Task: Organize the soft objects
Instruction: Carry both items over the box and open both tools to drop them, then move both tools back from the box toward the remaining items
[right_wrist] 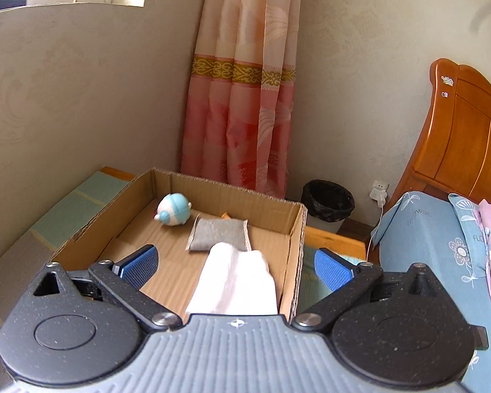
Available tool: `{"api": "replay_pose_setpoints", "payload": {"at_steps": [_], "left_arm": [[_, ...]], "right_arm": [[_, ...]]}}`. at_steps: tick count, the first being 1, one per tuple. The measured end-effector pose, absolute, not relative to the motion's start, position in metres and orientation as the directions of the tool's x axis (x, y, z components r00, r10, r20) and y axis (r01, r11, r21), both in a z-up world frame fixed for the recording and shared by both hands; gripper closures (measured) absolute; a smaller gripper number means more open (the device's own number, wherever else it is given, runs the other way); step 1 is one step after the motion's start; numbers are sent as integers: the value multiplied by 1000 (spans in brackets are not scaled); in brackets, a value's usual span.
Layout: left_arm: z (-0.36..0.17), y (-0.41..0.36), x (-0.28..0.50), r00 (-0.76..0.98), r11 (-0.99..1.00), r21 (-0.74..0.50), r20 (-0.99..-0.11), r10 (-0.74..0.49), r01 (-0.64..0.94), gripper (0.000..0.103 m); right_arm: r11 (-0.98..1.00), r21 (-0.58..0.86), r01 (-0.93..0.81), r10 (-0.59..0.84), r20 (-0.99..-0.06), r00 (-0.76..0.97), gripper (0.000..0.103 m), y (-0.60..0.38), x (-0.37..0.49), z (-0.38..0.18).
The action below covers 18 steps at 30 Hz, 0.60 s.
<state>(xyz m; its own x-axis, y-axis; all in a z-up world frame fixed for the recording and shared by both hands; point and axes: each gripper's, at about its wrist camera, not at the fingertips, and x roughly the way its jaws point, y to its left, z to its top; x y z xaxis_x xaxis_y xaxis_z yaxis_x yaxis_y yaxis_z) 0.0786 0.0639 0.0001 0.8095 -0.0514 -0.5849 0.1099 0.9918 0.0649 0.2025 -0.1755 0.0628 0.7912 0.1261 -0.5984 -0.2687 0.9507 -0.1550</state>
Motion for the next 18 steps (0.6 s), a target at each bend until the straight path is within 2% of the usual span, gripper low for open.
{"api": "replay_pose_setpoints", "payload": {"at_steps": [9, 18], "left_arm": [[-2, 58, 73, 800, 988, 69, -596, -73, 142, 1], [-7, 50, 72, 779, 983, 86, -622, -73, 161, 1]], "right_arm": [[968, -140, -210, 78, -623, 778, 0, -194, 153, 31], [987, -99, -125, 15, -721, 693, 0, -202, 152, -38]]}}
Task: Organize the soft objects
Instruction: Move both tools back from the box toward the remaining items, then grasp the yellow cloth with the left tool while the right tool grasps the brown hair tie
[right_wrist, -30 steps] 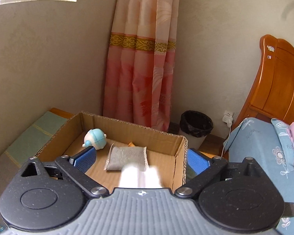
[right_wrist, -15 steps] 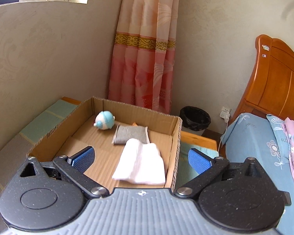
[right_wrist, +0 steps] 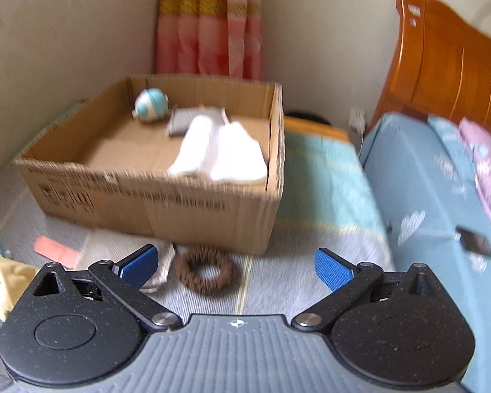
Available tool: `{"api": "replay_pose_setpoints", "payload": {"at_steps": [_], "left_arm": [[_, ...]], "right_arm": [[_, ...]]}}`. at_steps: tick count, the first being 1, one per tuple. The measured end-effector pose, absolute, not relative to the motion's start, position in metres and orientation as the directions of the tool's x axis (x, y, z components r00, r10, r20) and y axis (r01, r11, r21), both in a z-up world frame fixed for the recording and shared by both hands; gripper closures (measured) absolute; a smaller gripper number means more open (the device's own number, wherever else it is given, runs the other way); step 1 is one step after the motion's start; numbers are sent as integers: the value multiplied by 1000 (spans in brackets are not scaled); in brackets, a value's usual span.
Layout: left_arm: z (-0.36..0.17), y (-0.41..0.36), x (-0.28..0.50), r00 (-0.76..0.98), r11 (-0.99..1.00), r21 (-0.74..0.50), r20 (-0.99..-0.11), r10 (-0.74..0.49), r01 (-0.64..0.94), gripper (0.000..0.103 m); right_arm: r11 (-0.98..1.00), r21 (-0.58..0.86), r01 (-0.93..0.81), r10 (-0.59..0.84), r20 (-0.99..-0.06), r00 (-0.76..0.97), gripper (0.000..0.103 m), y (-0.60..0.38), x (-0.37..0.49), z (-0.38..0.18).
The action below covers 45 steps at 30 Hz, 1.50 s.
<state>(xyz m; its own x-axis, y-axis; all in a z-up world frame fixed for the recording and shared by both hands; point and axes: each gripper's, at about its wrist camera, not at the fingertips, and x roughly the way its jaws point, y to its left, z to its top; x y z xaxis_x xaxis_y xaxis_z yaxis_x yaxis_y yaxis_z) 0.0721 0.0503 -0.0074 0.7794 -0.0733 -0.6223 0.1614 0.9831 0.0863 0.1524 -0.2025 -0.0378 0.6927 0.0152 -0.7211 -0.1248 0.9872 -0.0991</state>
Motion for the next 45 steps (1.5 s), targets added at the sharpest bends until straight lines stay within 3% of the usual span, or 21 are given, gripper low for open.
{"api": "replay_pose_setpoints", "payload": {"at_steps": [8, 21, 37, 45], "left_arm": [[-14, 48, 73, 757, 980, 100, -650, -64, 169, 1], [-23, 43, 74, 733, 977, 79, -674, -93, 196, 1], [-40, 30, 69, 680, 957, 22, -708, -189, 289, 1], [-43, 12, 71, 645, 915, -14, -705, -295, 404, 1]], "right_arm": [[996, -69, -49, -16, -730, 683, 0, -202, 172, -64], [994, -77, -84, 5, -709, 705, 0, -222, 157, -76], [997, -71, -40, -21, -697, 717, 0, -217, 162, -77], [997, -70, -44, -17, -693, 721, 0, -218, 161, -78]]}}
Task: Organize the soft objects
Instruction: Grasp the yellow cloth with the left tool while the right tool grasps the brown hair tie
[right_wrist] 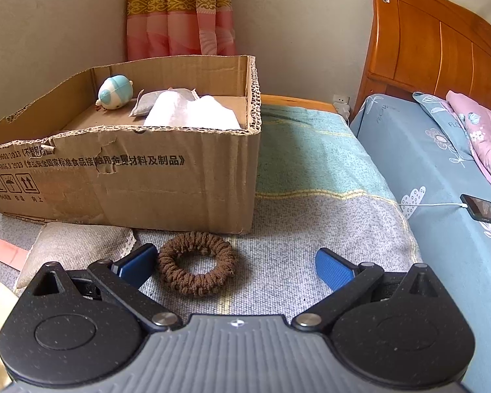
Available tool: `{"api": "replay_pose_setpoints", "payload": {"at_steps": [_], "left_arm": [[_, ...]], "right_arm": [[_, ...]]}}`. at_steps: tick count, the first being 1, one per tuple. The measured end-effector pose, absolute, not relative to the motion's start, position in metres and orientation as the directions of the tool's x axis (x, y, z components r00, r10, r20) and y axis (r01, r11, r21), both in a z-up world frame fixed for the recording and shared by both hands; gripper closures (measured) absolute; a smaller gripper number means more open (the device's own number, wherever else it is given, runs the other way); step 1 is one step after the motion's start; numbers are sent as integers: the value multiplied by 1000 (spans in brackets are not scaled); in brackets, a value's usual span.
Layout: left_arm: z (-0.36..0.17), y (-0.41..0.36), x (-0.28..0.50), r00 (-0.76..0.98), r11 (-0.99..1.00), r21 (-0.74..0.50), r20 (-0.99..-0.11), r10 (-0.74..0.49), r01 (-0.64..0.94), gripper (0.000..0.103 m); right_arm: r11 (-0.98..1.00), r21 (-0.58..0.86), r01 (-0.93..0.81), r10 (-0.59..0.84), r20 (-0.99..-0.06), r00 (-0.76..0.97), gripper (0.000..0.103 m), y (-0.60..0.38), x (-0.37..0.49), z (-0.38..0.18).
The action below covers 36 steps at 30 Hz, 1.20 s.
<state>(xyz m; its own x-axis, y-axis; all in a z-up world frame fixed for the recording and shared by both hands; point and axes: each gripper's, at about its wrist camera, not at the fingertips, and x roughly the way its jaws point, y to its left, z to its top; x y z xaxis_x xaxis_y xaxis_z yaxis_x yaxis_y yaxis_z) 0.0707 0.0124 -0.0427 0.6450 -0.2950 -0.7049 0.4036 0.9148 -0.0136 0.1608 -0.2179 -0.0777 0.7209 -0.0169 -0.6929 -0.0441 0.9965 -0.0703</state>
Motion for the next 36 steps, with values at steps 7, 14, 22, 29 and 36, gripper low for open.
{"api": "replay_pose_setpoints", "payload": {"at_steps": [7, 14, 22, 29, 36], "left_arm": [[-51, -4, 79, 582, 895, -65, -738, -341, 442, 1], [-58, -25, 96, 558, 878, -63, -750, -355, 474, 1], [-69, -22, 94, 557, 882, 8, -778, -291, 472, 4], [-48, -17, 82, 596, 874, 37, -745, -298, 484, 4], [-62, -29, 108, 565, 859, 19, -761, -320, 512, 4]], "right_arm": [[996, -69, -55, -8, -690, 724, 0, -219, 160, -78], [996, -68, -64, 0, -685, 728, 0, -220, 158, -78], [995, -67, -80, 12, -684, 729, 0, -222, 158, -78], [994, -67, -86, 17, -685, 728, 0, -223, 158, -78], [994, -67, -87, 17, -685, 728, 0, -223, 158, -79]]}}
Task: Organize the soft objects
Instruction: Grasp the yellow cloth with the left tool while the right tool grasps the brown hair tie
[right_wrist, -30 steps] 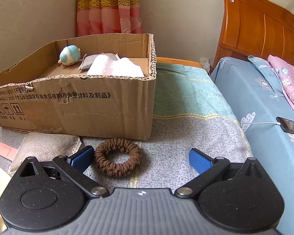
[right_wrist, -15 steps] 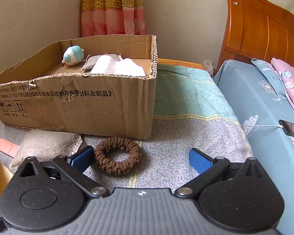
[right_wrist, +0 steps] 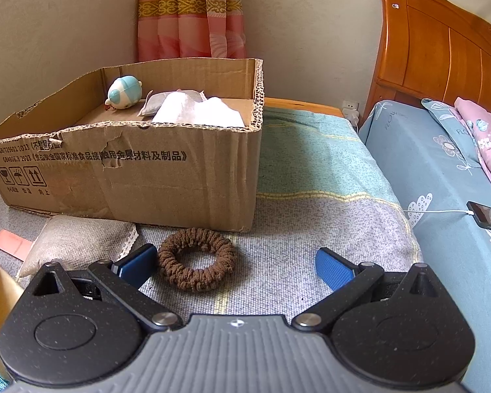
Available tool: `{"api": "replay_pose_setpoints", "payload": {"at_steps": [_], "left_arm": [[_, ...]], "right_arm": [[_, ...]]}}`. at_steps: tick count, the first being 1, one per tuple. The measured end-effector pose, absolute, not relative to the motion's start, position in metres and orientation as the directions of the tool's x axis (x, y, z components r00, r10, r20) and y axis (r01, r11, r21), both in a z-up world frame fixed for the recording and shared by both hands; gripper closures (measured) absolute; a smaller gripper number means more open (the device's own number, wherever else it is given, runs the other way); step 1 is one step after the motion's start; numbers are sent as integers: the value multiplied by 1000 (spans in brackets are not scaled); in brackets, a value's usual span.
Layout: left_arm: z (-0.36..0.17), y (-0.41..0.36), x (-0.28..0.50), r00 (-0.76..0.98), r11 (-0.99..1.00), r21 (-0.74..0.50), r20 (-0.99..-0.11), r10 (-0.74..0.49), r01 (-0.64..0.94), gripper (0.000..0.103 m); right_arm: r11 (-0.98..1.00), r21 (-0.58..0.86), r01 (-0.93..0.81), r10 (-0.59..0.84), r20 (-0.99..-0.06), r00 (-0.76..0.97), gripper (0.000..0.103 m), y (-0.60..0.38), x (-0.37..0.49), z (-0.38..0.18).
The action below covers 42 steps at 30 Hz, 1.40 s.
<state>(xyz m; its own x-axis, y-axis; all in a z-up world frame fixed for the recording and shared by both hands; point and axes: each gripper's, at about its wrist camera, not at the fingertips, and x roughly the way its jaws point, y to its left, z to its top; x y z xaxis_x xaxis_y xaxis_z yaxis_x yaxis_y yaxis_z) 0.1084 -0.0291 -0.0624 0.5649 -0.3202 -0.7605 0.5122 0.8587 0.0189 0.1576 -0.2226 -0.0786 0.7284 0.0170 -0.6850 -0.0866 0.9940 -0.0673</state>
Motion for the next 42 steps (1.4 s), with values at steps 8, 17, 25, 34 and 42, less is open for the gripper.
{"api": "replay_pose_setpoints", "payload": {"at_steps": [8, 17, 25, 34, 42], "left_arm": [[-80, -29, 104, 514, 850, -10, -793, -328, 526, 4], [-79, -30, 103, 529, 866, -14, -787, -318, 499, 6], [-80, -29, 103, 532, 868, -19, -783, -321, 496, 7], [-76, -20, 102, 546, 883, -24, -778, -311, 469, 22], [-74, -17, 100, 562, 889, -13, -771, -300, 458, 34]], "right_arm": [[992, -67, -103, 29, -686, 727, 0, -223, 157, -78], [982, -71, -172, 77, -687, 722, 0, -218, 154, -77], [967, -61, -248, 143, -675, 723, 20, -209, 147, -73], [967, -73, -244, 136, -665, 734, 52, -208, 143, -68], [966, -90, -243, 124, -663, 739, 51, -206, 142, -69]]}}
